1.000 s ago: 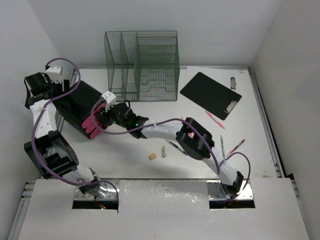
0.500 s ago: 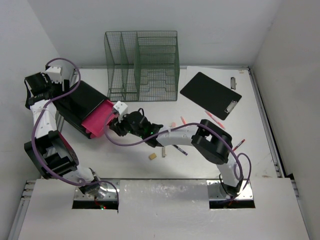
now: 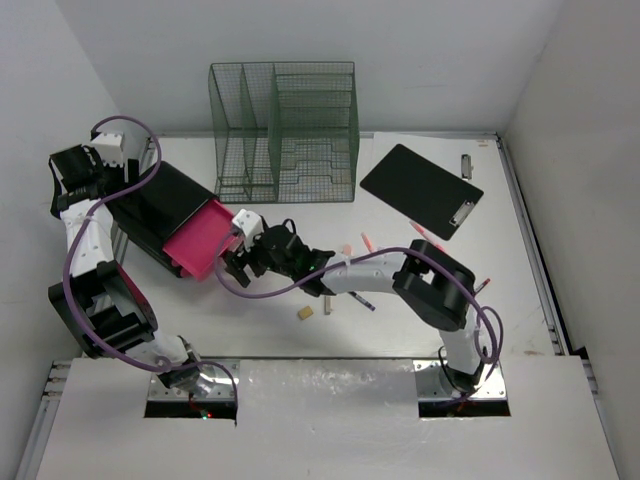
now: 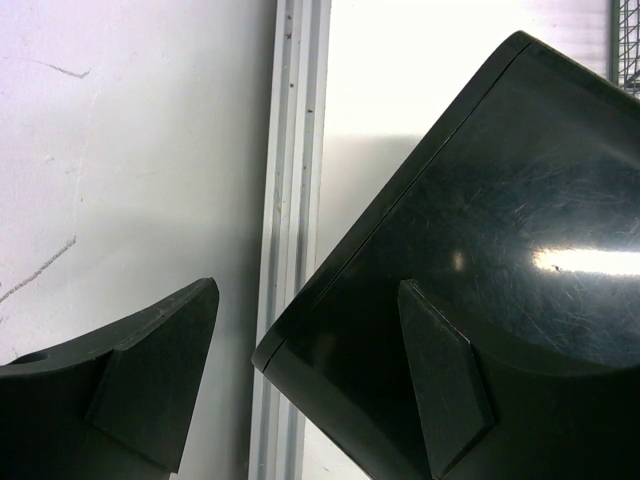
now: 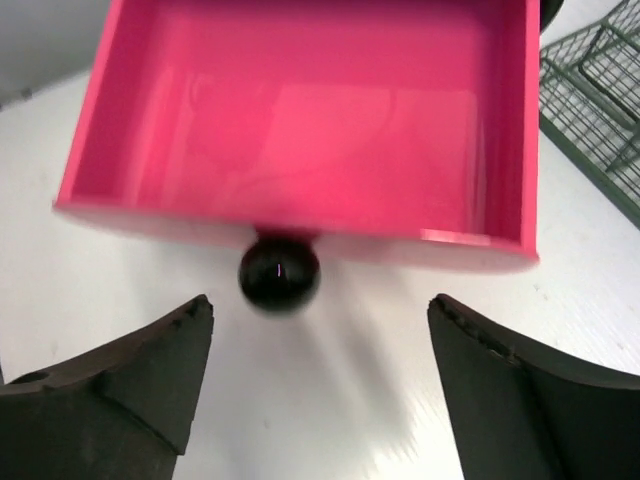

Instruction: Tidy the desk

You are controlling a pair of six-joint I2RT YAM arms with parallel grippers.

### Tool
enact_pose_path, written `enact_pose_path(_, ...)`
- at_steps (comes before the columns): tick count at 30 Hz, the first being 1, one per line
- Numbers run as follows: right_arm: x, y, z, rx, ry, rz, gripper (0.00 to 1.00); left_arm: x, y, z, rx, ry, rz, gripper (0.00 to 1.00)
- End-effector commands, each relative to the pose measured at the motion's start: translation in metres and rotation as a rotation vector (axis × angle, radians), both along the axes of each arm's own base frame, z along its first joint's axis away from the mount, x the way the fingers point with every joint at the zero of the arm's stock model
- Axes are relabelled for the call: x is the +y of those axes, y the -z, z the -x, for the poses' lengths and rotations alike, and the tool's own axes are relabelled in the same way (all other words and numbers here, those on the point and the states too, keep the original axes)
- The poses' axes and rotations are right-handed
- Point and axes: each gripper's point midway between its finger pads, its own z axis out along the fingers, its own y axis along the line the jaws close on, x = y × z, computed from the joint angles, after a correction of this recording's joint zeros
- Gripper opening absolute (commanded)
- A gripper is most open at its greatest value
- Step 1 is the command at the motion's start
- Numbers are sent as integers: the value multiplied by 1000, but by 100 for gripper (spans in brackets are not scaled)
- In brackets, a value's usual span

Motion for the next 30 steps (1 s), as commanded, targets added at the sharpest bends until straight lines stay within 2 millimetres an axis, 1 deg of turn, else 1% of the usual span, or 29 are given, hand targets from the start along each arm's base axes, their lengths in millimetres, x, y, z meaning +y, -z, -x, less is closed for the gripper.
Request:
enact_pose_path(1,-13,-37,5,-64,-24,-13,86,-7,30,22,123,-14,41,71)
enact_pose_path(2,-19,-46,8,-71,-27,-10,87,-8,30,22,123,-11,41,71)
enact_pose_path(3,-24,-49,9,-82,-30,0,88,-8,30,22,121,-9,43,71)
enact_pose_path(4,-31,-45,14,-83,-37,22,88,-8,30,22,121,-8,44,71)
enact_pose_path(5,-40,-55,16,-103,-43,38,88,-9,29,22,119,-5,44,71)
enact_pose_path(6,-49,-50,20,-103,-45,66,88,-9,29,21,116,-4,47,71)
enact_pose_path(7,-58,-50,19,-110,-26,88,88,-9,29,21,115,-3,48,71)
enact_pose_path(8,-71,-57,21,-127,-19,113,88,-10,29,21,115,-1,48,71)
enact_pose_path(9,-84,-51,22,-121,-4,145,87,-10,28,20,112,0,47,71)
enact_pose_path(10,-94,-50,21,-117,16,165,86,-10,29,21,115,-1,48,71)
enact_pose_path(11,-108,-45,20,-99,43,203,84,-10,29,21,117,0,47,71)
enact_pose_path(12,-125,-50,16,-92,80,204,76,-10,30,21,118,3,49,71)
enact_pose_path(13,-137,-50,13,-80,112,214,70,-10,30,21,118,3,49,71)
enact_pose_path(14,-152,-43,12,-44,147,240,64,-10,30,21,116,3,48,71)
enact_pose_path(15,-163,-41,9,-21,170,246,59,-10,30,21,118,3,49,71)
enact_pose_path(16,-185,-29,6,26,206,287,49,-10,30,21,116,3,49,71)
enact_pose_path(18,-209,-10,3,85,268,358,41,-11,30,21,114,5,49,71)
enact_pose_path(19,-223,6,9,115,276,442,39,-11,30,21,114,5,49,71)
enact_pose_path(21,-239,25,15,154,307,527,43,-12,31,22,114,8,55,71)
enact_pose_path(22,-250,40,21,191,325,577,48,-13,32,22,115,9,57,71)
enact_pose_path(23,-259,45,20,194,357,604,51,-13,33,22,116,9,58,71)
enact_pose_path(24,-267,55,22,215,380,638,56,-13,33,23,117,10,59,71)
enact_pose_path(26,-279,64,19,241,423,688,57,-14,33,22,116,11,62,71)
enact_pose_path(27,-284,75,22,275,428,723,57,-14,33,22,116,13,63,71)
enact_pose_path(28,-287,79,21,294,432,727,56,-15,33,22,115,15,64,71)
enact_pose_path(30,-280,88,27,334,385,714,55,-15,32,23,115,15,60,71)
